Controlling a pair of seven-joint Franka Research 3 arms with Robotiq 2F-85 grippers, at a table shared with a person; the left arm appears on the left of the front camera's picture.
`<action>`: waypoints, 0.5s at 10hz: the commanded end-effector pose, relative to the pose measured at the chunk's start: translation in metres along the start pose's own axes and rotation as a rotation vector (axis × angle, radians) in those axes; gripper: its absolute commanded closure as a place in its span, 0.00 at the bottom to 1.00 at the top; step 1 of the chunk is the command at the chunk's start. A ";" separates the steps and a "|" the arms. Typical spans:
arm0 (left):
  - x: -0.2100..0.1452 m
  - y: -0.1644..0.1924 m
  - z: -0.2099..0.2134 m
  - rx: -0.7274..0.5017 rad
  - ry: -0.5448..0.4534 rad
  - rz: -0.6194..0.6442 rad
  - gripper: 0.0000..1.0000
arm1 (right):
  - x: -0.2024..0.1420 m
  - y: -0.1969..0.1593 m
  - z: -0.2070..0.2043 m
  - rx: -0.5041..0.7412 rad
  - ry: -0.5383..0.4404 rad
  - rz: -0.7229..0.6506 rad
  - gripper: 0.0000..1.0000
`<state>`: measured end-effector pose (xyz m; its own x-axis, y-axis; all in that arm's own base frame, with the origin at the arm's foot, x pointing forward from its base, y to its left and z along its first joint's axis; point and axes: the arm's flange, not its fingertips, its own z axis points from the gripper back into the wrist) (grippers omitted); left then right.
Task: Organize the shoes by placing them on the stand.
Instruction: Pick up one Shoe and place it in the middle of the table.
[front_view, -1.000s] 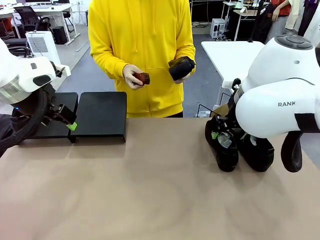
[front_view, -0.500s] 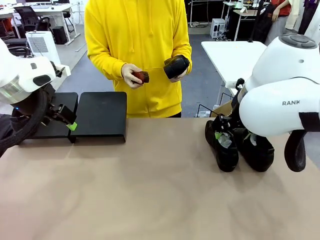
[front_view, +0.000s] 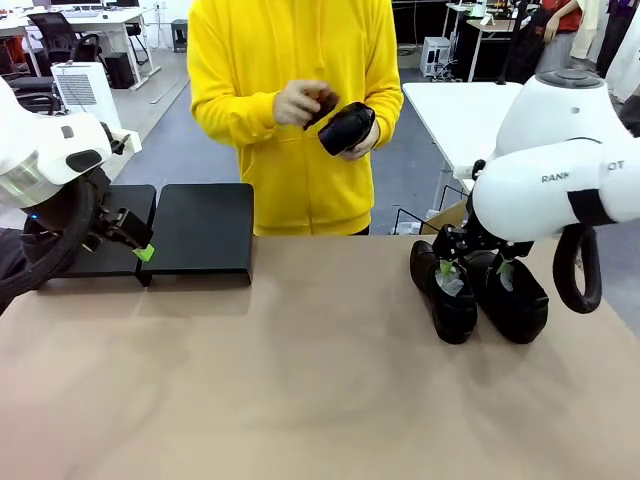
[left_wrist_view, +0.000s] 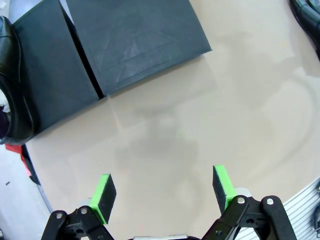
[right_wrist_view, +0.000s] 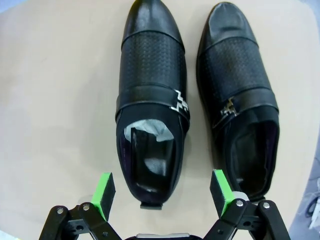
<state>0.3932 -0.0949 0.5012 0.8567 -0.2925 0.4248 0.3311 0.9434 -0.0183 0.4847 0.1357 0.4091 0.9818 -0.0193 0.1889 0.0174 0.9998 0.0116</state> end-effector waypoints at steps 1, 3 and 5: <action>-0.001 0.001 0.000 -0.011 -0.012 0.004 0.00 | 0.014 0.004 -0.001 -0.015 0.029 0.037 0.00; -0.001 0.001 0.000 -0.011 -0.012 0.004 0.00 | 0.011 0.013 -0.002 -0.004 0.035 0.048 0.00; -0.001 0.001 0.000 -0.011 -0.012 0.004 0.00 | 0.011 0.017 -0.004 -0.017 0.042 0.048 0.00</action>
<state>0.3932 -0.0949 0.5012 0.8568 -0.2924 0.4248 0.3311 0.9434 -0.0183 0.4914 0.1516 0.4037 0.9882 0.0130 0.1529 -0.0146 0.9999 0.0090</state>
